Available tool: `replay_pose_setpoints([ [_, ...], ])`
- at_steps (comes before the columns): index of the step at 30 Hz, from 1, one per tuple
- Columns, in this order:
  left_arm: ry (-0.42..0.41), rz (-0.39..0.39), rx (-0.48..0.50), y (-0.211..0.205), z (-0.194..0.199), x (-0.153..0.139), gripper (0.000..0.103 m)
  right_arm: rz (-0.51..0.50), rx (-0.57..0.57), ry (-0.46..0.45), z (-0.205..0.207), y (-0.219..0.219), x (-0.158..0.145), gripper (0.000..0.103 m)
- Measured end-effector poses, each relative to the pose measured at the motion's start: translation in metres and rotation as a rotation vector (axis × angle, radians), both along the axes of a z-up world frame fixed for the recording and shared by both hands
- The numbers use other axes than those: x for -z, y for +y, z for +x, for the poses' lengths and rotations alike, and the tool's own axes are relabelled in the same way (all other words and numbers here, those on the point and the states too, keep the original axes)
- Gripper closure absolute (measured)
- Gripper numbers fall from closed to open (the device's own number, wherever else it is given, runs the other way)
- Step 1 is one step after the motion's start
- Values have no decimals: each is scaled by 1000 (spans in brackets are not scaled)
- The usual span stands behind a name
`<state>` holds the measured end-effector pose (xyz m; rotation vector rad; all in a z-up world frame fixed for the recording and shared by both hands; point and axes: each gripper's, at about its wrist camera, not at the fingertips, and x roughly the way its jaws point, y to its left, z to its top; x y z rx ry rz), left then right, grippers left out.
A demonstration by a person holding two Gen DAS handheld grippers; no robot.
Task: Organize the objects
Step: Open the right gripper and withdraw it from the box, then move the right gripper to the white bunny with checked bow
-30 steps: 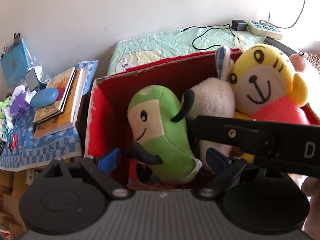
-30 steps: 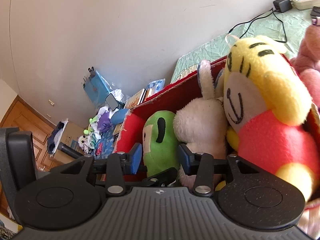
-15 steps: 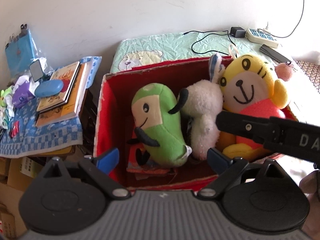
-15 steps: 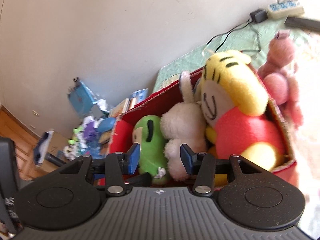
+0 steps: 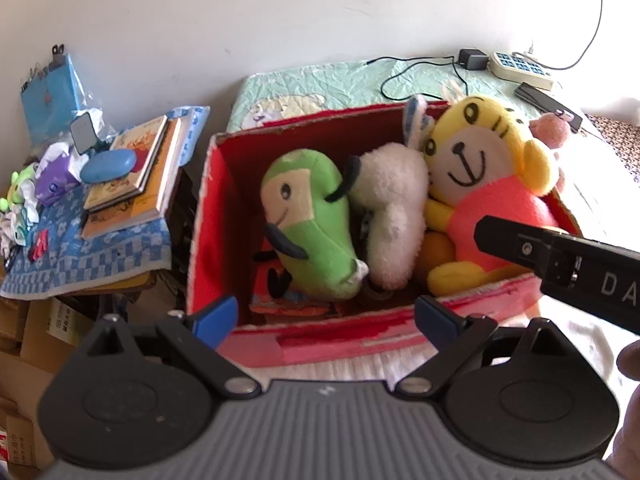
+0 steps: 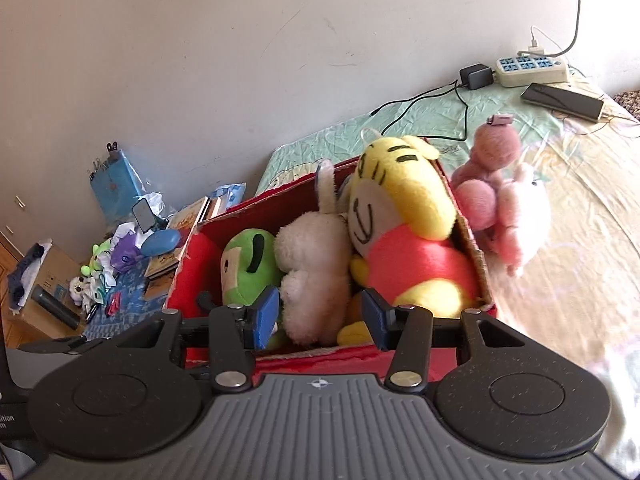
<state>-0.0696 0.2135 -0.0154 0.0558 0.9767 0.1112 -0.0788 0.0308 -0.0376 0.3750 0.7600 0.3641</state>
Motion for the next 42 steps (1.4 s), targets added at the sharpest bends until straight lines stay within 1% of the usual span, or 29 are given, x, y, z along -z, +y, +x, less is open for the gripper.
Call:
replay_pose_setpoints([
  [5,2,30,0,-13,-6,3,7,-24,-11,1,-7,-6,2,54],
  [11,67,-20,0,-19,-7,15,7,-40,-34,-18,-22,-8,1,54],
  [14,85,-24,-6,-23,-8,22,8,-53,-34,-28,-28,-11,2,54],
  [21,116,-39,8,-34,-8,35,9,-39,-9,32,-34,-27,13,54],
  [26,140,-30,17,-47,-7,44,9,-40,5,55,-37,-41,22,54],
  [33,140,-12,15,-72,-4,51,10,-30,-25,113,-25,-66,37,54],
  [35,144,-16,32,-83,-3,52,10,-15,-35,126,-20,-76,39,54],
  [38,147,2,43,-100,-1,58,10,-14,-41,144,-13,-92,43,54],
  [42,161,-43,67,-121,2,66,13,-11,-44,162,0,-116,47,54],
])
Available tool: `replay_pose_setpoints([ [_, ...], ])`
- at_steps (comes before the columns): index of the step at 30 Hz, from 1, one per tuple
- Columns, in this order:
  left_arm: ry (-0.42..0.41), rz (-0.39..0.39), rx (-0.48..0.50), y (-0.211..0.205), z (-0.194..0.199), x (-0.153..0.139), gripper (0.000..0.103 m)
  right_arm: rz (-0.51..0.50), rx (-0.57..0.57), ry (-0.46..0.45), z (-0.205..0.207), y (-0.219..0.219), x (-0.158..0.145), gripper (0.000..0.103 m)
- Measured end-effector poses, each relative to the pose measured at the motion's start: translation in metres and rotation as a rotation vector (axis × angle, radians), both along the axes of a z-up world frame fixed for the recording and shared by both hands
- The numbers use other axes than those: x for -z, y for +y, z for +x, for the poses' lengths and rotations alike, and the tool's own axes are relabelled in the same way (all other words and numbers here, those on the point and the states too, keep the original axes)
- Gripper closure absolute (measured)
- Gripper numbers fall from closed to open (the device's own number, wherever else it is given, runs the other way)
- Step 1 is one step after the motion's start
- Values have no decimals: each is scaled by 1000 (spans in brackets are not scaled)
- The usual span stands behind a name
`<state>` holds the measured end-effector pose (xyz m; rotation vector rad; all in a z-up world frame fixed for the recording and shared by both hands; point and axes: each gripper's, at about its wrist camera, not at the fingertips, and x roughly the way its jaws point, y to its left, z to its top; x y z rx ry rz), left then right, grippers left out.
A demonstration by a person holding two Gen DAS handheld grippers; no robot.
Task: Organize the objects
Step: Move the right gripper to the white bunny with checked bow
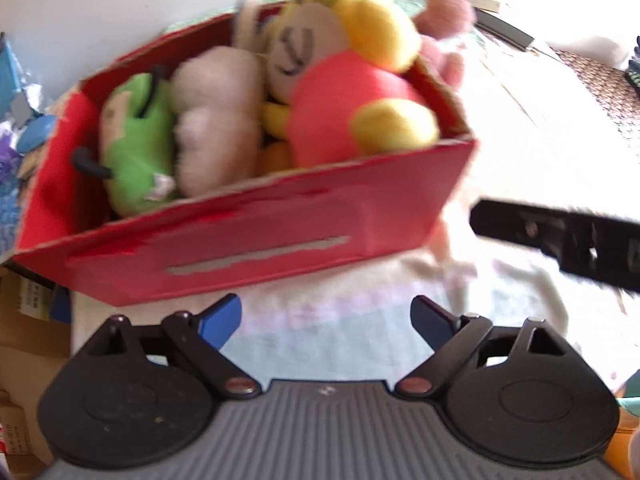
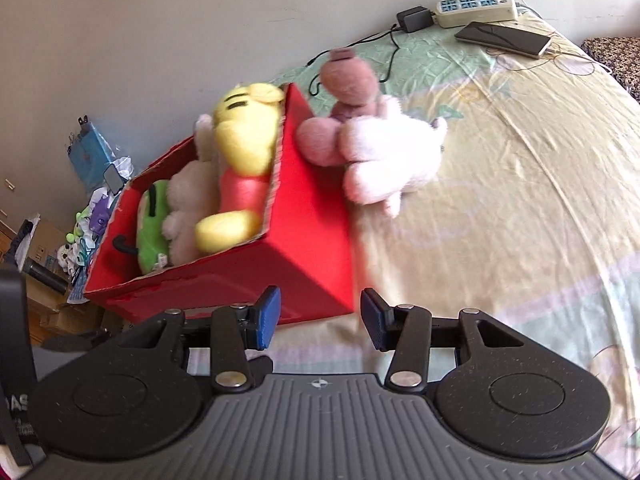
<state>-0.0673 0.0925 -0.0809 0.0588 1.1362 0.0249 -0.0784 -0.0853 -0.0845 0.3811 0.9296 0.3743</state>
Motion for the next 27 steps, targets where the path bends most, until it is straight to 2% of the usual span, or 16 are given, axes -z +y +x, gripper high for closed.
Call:
replay_pose_setpoints([
  [7,-21,-96,45,-36,5,1,13,-15,-13,-20,36,-38,2,54],
  [13,-30,-98,44,-67,10,10,14,9,13,-35,86,-64,0,54],
  [17,-28,-119,13,-75,11,11,14,3,-4,-69,123,-62,0,55],
  [20,-49,-107,-4,-82,10,7,14,-21,-24,-75,144,-54,6,55],
  [24,-74,-93,-21,-85,7,5,13,19,-84,-56,157,-45,13,55],
  [27,-83,-85,-25,-90,7,6,13,-10,-136,-61,155,-38,19,55],
])
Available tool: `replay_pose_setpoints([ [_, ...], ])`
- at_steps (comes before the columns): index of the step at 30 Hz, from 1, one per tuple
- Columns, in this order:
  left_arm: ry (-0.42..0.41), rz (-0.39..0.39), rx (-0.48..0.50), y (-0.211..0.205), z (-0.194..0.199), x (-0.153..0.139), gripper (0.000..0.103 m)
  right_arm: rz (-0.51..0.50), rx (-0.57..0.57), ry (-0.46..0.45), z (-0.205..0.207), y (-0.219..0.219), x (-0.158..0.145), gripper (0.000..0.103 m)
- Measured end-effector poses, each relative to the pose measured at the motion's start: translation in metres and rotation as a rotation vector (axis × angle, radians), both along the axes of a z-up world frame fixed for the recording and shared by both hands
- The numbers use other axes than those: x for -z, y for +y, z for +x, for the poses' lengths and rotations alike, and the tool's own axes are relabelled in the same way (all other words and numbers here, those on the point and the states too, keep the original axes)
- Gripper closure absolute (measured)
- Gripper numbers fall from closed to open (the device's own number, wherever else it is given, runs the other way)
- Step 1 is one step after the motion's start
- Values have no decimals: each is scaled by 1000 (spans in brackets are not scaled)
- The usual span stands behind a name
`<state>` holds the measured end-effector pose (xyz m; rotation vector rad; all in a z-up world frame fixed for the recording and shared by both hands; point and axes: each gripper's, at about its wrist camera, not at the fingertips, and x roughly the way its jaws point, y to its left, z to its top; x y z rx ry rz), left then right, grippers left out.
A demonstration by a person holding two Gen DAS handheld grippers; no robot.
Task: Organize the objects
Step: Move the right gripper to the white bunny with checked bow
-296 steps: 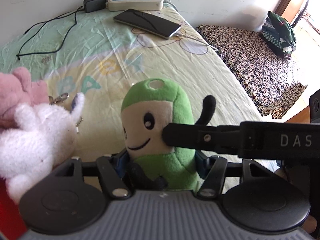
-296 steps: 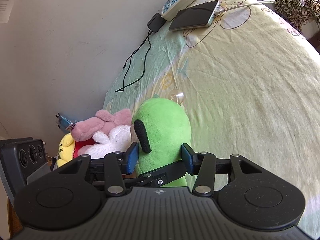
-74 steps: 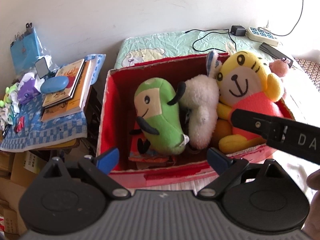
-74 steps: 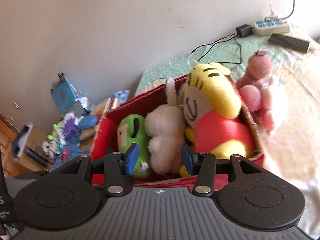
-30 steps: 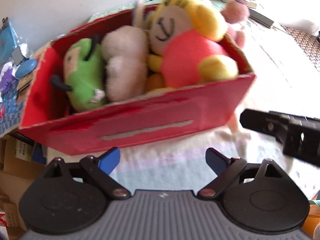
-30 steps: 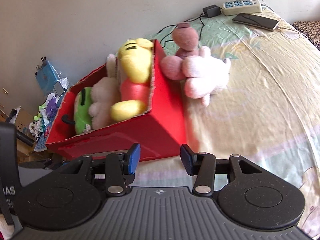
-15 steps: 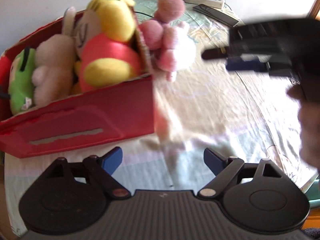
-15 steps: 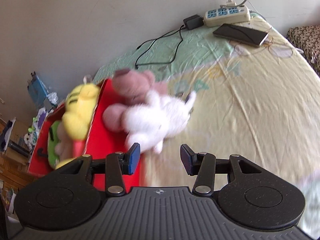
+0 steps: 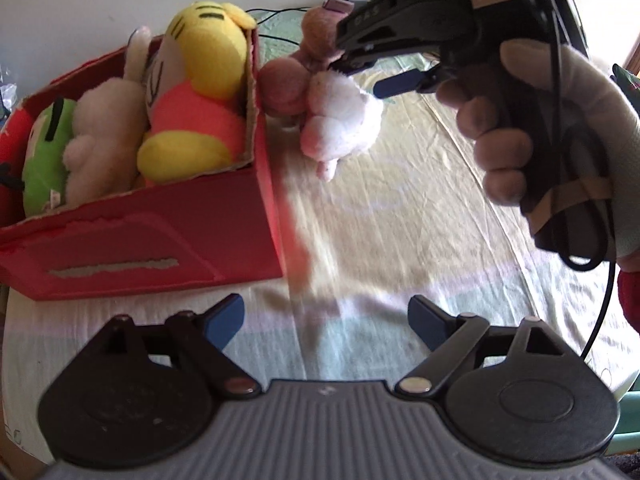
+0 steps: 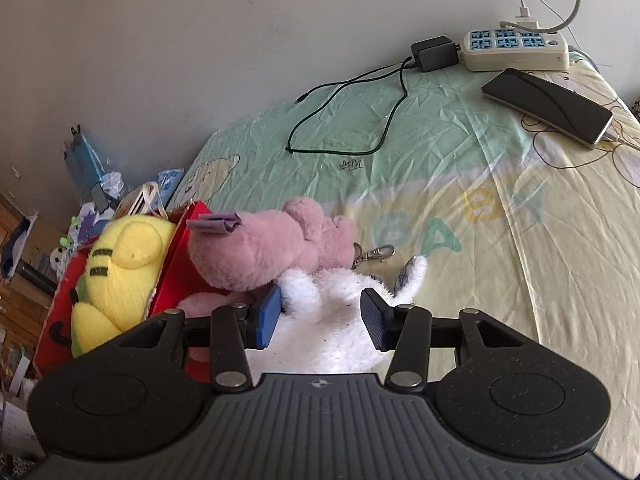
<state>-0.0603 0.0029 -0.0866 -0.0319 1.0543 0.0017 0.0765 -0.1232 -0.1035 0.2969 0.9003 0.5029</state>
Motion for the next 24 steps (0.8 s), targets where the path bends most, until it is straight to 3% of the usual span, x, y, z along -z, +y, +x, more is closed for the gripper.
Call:
replay_pose_setpoints([
  [10,-41,-35,45,-17,8,-4,14,-3,-56,57,-23,-39,20,54],
  [19,-68,-47,156,-44,43,5,21,-20,1,87,-23,-76,31,54],
  [24,-65,-67,231,-57,66,13,22,52,17,129,-17,-91,36,54],
])
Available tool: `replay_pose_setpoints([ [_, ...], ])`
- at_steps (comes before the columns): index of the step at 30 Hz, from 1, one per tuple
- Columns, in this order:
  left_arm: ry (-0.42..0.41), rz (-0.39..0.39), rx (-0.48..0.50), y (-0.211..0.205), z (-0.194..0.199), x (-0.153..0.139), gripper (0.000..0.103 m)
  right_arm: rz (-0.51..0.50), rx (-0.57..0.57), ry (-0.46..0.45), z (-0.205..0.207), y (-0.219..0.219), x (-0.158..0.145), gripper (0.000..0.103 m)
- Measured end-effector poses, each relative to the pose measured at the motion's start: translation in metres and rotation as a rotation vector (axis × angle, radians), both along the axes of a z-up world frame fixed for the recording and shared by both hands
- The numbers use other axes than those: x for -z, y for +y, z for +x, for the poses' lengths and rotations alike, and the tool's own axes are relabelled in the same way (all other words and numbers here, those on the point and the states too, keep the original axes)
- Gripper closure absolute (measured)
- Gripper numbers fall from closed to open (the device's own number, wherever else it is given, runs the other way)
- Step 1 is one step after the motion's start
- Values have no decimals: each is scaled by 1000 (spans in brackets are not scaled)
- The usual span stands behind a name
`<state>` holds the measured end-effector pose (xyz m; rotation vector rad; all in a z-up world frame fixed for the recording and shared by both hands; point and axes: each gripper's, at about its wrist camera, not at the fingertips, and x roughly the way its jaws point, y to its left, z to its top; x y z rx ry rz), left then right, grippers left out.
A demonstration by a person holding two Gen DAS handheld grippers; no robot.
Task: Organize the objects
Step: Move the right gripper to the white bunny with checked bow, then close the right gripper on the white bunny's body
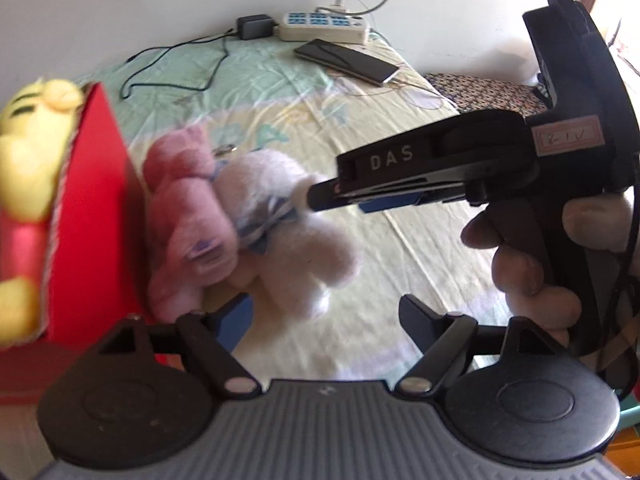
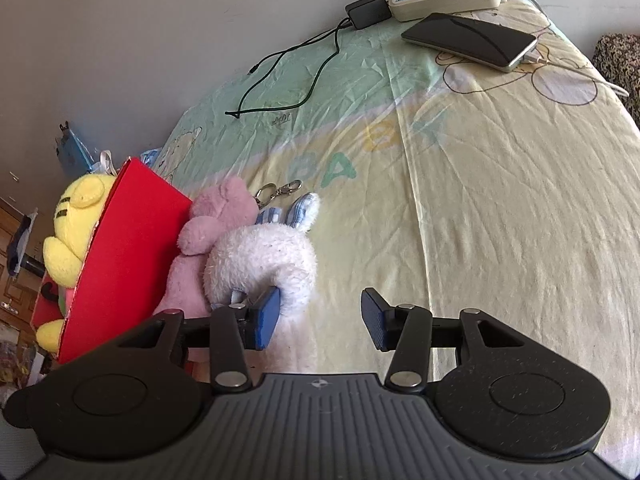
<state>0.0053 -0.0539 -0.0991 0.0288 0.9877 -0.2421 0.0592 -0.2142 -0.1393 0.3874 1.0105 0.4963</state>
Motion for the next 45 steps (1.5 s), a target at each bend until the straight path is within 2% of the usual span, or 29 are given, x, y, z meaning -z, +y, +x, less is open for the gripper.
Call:
replay_pose_setpoints([
  [6,40,14,12,-2,28,21,25,110,-34,5,6,-4,-4,55],
  [10,61,-18,-19,2,44,28,21,141,-70,46,18,3,2,55],
  [14,54,18,-16,0,52,33,19,183,-99,105,28,9,13,56],
  [20,68,9,-42,11,62,39,19,262,-116,170,39,19,25,59],
  [23,57,27,-37,10,61,39,16,289,-111,182,39,18,28,59],
  [30,49,50,-14,4,59,37,22,332,-105,183,32,4,31,72],
  [35,70,28,3,-4,51,33,22,335,-88,183,15,-8,28,73],
  [45,98,5,110,-35,17,26,22,296,-26,165,-28,-33,22,73],
])
